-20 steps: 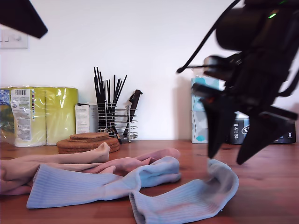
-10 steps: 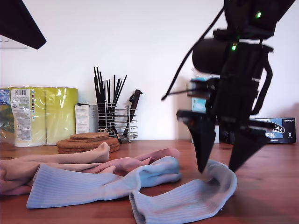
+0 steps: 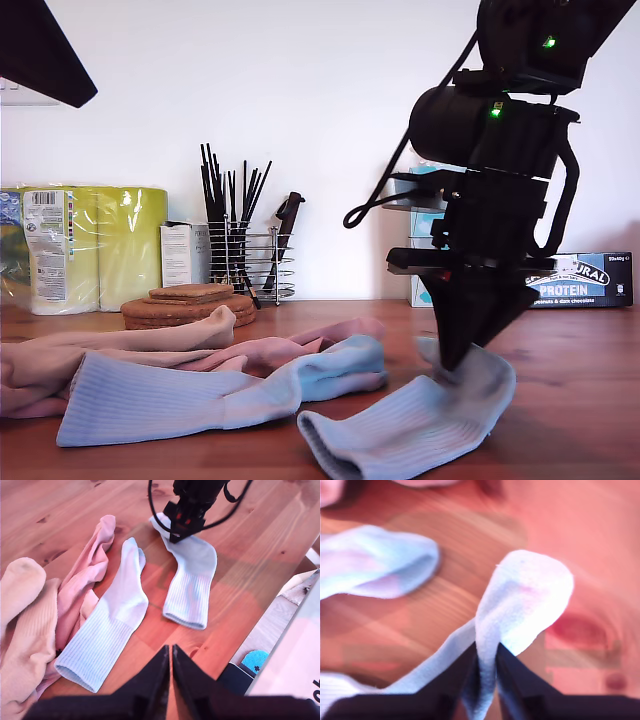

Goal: Pair up the socks based on colour and pattern, by placing each sock on top of its pair

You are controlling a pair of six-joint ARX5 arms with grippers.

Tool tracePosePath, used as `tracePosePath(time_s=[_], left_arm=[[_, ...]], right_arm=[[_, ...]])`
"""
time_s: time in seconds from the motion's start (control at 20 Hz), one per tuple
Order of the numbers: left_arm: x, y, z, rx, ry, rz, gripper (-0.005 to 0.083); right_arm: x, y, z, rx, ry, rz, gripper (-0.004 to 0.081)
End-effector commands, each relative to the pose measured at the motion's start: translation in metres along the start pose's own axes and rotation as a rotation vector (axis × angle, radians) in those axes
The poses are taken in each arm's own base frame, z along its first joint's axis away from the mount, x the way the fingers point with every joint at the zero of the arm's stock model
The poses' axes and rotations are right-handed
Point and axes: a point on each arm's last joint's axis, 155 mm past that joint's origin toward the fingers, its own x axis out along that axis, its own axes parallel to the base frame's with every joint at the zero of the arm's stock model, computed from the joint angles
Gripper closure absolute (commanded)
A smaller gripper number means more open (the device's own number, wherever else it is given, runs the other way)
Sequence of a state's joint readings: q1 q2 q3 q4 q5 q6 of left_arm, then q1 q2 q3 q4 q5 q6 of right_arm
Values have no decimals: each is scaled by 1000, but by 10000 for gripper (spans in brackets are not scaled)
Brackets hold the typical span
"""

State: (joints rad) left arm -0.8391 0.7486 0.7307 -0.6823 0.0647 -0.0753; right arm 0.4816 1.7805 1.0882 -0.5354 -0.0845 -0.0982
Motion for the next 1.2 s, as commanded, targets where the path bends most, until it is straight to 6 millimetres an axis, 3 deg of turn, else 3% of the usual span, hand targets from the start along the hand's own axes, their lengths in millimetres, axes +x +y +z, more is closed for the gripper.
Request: tracePosePath(time_s=[0.0, 0.1, 0.3, 0.45, 0.6, 0.75, 0.8, 0.9, 1.15], left_arm=[[2, 2, -3, -4, 5, 9, 795], [2, 3, -3, -4, 5, 13, 795], [2, 5, -2, -4, 0, 27, 795], [2, 6, 0, -4, -8, 33, 795], [1, 9, 4, -3, -23, 48, 795], [1, 10, 11, -1, -53, 53, 795], [1, 10, 13, -2, -59, 52, 795], [1, 10, 12, -2, -56, 52, 795], [1, 10, 11, -2, -51, 52, 795]], right_arm=[[0, 3, 2, -94, -23, 66, 783], [-4, 6, 6, -172, -66, 158, 783], [-18, -8, 20, -317, -213, 281, 783], [-29, -17, 34, -327, -326, 338, 783], [-30, -17, 35, -321, -344, 358, 783], [-18, -7, 31, -331, -313, 381, 783], [-10, -9, 27, -333, -283, 359, 753], [-1, -13, 26, -349, -258, 309, 582], [-2, -25, 40, -364, -287, 223, 494]])
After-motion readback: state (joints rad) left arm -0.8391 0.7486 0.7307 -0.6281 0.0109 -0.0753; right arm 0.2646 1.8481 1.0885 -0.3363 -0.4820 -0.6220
